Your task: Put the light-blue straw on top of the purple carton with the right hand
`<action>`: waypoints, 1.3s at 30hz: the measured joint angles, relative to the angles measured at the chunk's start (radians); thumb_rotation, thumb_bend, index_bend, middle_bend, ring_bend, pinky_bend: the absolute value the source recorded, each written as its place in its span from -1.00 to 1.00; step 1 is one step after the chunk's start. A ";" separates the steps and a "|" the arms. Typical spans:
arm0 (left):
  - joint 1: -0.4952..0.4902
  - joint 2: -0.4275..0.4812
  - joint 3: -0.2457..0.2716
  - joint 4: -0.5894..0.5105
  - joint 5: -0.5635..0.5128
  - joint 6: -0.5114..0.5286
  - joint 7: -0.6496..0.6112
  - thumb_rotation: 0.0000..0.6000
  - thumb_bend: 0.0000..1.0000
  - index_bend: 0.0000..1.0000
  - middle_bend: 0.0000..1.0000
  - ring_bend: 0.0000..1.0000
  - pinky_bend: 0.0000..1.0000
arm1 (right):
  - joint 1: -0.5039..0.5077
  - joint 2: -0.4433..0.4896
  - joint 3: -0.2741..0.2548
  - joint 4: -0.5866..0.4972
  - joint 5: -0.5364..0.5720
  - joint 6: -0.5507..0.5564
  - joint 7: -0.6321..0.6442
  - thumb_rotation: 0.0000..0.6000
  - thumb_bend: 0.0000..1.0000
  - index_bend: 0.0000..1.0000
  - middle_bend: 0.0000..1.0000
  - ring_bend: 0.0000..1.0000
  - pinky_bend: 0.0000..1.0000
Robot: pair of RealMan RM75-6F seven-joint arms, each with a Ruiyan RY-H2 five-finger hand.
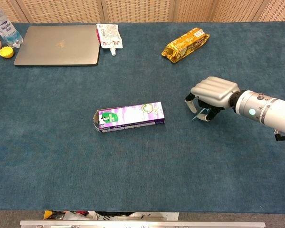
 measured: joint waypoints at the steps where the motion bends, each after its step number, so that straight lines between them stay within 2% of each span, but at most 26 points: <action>1: 0.000 0.000 0.000 0.001 0.000 0.000 0.000 1.00 -0.48 -0.54 -0.71 -0.70 -0.69 | 0.001 -0.001 -0.001 0.001 0.001 0.000 -0.001 1.00 -0.42 0.14 1.00 1.00 1.00; 39: 0.000 -0.009 -0.008 0.013 0.000 -0.006 -0.007 1.00 -0.48 -0.55 -0.71 -0.70 -0.69 | 0.019 0.000 -0.017 -0.007 0.050 0.012 -0.005 1.00 -0.37 0.27 1.00 1.00 1.00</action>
